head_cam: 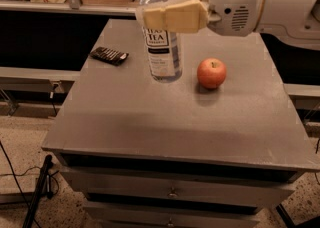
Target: Place blue plastic bottle upright
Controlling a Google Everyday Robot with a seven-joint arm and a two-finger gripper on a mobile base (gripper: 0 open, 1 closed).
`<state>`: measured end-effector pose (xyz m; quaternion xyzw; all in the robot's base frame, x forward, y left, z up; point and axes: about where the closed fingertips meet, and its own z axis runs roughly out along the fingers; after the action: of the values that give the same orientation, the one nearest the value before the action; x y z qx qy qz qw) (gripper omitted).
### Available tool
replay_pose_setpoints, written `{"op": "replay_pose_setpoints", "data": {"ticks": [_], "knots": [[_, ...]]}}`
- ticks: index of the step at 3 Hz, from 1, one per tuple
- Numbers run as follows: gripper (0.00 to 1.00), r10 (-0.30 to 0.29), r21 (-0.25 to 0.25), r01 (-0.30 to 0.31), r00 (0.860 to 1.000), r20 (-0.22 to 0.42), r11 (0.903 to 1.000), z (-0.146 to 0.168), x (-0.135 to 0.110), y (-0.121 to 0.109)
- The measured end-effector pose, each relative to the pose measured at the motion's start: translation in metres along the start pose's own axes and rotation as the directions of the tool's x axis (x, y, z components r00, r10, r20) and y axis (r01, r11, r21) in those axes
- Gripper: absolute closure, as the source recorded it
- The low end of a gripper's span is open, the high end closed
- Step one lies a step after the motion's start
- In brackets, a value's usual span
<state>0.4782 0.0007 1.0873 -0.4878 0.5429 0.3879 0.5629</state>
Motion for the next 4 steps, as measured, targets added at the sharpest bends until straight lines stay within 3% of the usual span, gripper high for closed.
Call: {"op": "replay_pose_setpoints", "data": {"ticks": [1,2,3,4], "knots": [[1.00,0.005,-0.002,-0.005,1.000,-0.004,1.0000,0.002,0.001,0.000],[1.00,0.006,0.001,-0.006,0.999,0.049,1.0000,0.001,0.018,0.002],[1.00,0.000,0.029,-0.005,0.987,0.162,0.9996,-0.007,0.047,0.004],[1.00,-0.011,0.057,-0.001,0.976,0.219,0.9984,-0.017,0.070,0.005]]}}
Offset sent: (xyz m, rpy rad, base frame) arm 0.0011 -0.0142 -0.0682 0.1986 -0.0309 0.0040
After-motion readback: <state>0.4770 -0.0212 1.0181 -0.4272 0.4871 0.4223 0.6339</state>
